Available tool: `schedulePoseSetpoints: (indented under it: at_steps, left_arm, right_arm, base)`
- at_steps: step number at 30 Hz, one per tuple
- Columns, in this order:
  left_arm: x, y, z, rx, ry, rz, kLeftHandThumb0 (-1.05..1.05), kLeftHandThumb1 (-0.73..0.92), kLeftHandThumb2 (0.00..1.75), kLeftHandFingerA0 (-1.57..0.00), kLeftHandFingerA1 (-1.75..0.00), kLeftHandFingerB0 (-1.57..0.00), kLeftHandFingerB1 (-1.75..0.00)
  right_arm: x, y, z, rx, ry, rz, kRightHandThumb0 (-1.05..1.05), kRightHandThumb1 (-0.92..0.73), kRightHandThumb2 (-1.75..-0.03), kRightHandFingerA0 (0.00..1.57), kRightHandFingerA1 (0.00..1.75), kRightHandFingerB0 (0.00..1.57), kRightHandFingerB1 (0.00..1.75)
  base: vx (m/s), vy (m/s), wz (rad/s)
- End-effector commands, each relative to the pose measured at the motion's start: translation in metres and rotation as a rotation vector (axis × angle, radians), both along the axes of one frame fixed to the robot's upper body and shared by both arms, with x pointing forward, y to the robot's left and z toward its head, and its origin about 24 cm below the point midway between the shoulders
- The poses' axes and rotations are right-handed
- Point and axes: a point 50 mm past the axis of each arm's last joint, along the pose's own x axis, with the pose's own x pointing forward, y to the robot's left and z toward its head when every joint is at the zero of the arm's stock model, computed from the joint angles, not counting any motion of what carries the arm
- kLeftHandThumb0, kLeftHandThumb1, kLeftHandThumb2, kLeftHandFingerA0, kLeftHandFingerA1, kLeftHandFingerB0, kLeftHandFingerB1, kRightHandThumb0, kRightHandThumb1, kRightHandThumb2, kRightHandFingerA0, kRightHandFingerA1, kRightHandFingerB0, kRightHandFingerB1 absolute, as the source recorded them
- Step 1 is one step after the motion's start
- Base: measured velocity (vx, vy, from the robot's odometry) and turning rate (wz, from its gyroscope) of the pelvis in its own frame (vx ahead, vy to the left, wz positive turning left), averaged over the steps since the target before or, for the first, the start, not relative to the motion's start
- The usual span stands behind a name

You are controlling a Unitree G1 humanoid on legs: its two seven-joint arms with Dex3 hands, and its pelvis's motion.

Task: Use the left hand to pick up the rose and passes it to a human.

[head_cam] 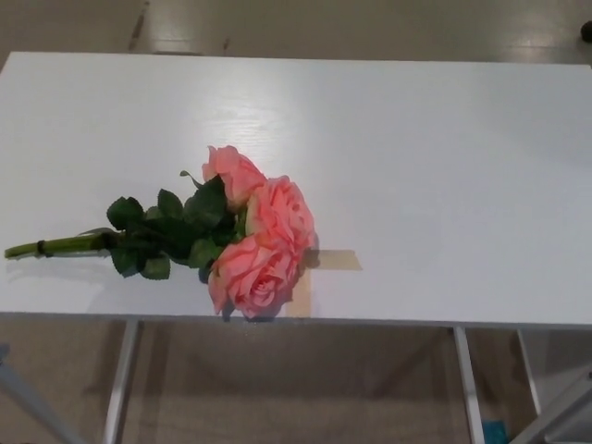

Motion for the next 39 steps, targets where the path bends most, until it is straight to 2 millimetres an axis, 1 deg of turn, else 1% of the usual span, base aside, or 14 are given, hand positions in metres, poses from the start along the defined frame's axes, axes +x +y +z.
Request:
schedulePoseSetpoints:
  at_steps: [1,3,7,8,11,15,16,23,24,25,26,34,35,39]
  left_arm:
    - [-0.027,-0.002,0.063,-0.012,-0.113,-0.353,-0.55,0.43,0.54,-0.34,-0.33,-0.38,-0.33]
    - [-0.032,-0.015,0.118,0.081,-0.289,-0.491,-0.6,0.39,0.71,-0.29,-0.41,-0.32,-0.41]
    - [-0.035,-0.019,0.13,0.099,-0.341,-0.507,-0.6,0.39,0.71,-0.29,-0.41,-0.32,-0.41]
    - [-0.037,-0.023,0.146,0.112,-0.4,-0.522,-0.57,0.44,0.54,-0.34,-0.33,-0.33,-0.31]
    - [-0.047,-0.036,0.199,0.136,-0.644,-0.563,-0.65,0.39,0.69,-0.32,-0.4,-0.29,-0.38]
    - [-0.051,-0.041,0.211,0.138,-0.763,-0.523,-0.67,0.41,0.61,-0.37,-0.36,-0.3,-0.34]
    - [-0.049,-0.045,0.215,0.15,-0.852,-0.5,-0.66,0.4,0.71,-0.35,-0.41,-0.27,-0.39]
    - [-0.039,-0.061,0.239,0.19,-1.152,-0.442,-0.62,0.39,0.69,-0.28,-0.39,-0.23,-0.37]
    - [-0.025,-0.069,0.253,0.216,-1.243,-0.45,-0.56,0.46,0.55,-0.29,-0.32,-0.26,-0.3]
    - [-0.017,-0.071,0.256,0.225,-1.259,-0.457,-0.27,0.23,0.84,-0.1,-0.51,-0.1,-0.5]
    - [0.0,-0.076,0.261,0.255,-1.263,-0.476,-0.28,0.24,0.85,-0.1,-0.51,-0.09,-0.5]
    - [0.064,-0.09,0.274,0.354,-1.111,-0.529,-0.29,0.25,0.85,-0.06,-0.5,-0.06,-0.48]
    - [0.073,-0.092,0.274,0.36,-1.087,-0.536,-0.57,0.47,0.55,-0.19,-0.29,-0.21,-0.28]
    - [0.1,-0.098,0.27,0.41,-0.979,-0.554,-0.32,0.22,0.83,0.0,-0.48,0.0,-0.46]
  right_arm:
    - [-0.001,-0.001,0.0,-0.005,0.0,0.014,-0.54,-0.81,-0.64,0.62,0.55,0.39,0.34]
    - [-0.001,0.0,0.0,-0.005,0.001,0.017,-0.57,-0.65,-0.99,0.56,0.66,0.31,0.5]
    - [-0.001,0.0,0.0,-0.004,0.001,0.015,-0.57,-0.65,-0.99,0.56,0.66,0.31,0.5]
    - [-0.002,-0.001,0.0,0.001,-0.001,0.007,-0.54,-0.8,-0.64,0.62,0.55,0.38,0.33]
    - [-0.004,-0.002,-0.001,0.0,0.001,0.003,-0.54,-0.81,-0.64,0.61,0.56,0.38,0.34]
    - [-0.003,-0.002,-0.001,-0.007,0.003,0.012,-0.54,-0.81,-0.65,0.61,0.56,0.38,0.34]
    - [-0.003,-0.002,-0.001,-0.007,0.005,0.011,-0.56,-0.64,-1.0,0.56,0.66,0.31,0.5]
    - [-0.002,-0.001,0.0,-0.004,0.004,0.009,-0.55,-0.64,-1.0,0.56,0.66,0.31,0.5]
    - [-0.002,-0.001,-0.001,-0.011,0.007,0.024,-0.54,-0.81,-0.64,0.61,0.56,0.38,0.34]
    - [-0.003,-0.001,-0.001,-0.011,0.009,0.024,-0.56,-0.65,-0.99,0.55,0.66,0.3,0.5]
    - [-0.004,-0.001,-0.001,-0.009,0.012,0.018,-0.54,-0.81,-0.64,0.6,0.55,0.38,0.34]
    - [-0.008,-0.002,-0.003,-0.016,0.028,0.023,-0.56,-0.64,-0.99,0.55,0.66,0.32,0.51]
    - [-0.008,-0.002,-0.003,-0.016,0.029,0.021,-0.56,-0.64,-1.0,0.55,0.66,0.33,0.51]
    - [-0.009,-0.002,-0.004,-0.016,0.032,0.027,-0.56,-0.64,-1.0,0.55,0.66,0.33,0.51]
  base:
    - [0.0,0.0,0.0]
    - [0.0,0.0,0.0]
    - [0.0,0.0,0.0]
    - [0.0,0.0,0.0]
    - [0.0,0.0,0.0]
    - [0.0,0.0,0.0]
    - [0.0,0.0,0.0]
    - [0.0,0.0,0.0]
    - [0.0,0.0,0.0]
    - [0.0,0.0,0.0]
    - [0.0,0.0,0.0]
    - [0.0,0.0,0.0]
    - [0.0,0.0,0.0]
    - [0.0,0.0,0.0]
